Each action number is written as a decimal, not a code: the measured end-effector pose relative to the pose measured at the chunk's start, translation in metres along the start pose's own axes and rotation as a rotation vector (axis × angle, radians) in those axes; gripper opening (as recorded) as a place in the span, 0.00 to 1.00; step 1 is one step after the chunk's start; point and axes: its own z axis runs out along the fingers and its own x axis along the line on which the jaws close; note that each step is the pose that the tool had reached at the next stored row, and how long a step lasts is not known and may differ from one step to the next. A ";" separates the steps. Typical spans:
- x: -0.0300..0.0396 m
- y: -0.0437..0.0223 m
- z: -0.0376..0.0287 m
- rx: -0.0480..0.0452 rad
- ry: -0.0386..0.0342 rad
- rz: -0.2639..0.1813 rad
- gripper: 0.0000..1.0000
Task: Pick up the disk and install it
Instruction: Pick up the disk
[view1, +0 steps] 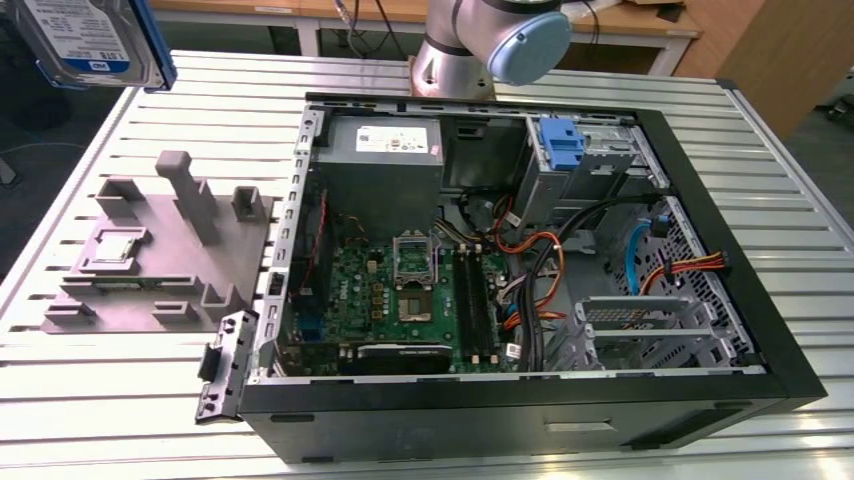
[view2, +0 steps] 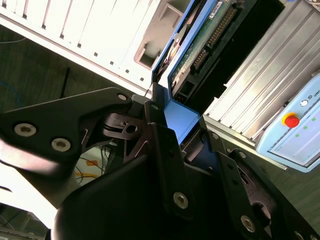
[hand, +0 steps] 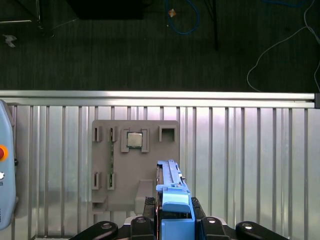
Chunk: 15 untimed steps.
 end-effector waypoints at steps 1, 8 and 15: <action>0.0000 -0.0002 0.0000 0.0000 0.0000 0.000 0.36; 0.0000 -0.0021 0.0000 0.0000 0.0000 0.000 0.36; 0.0000 -0.0049 0.0000 -0.0001 0.0000 0.000 0.36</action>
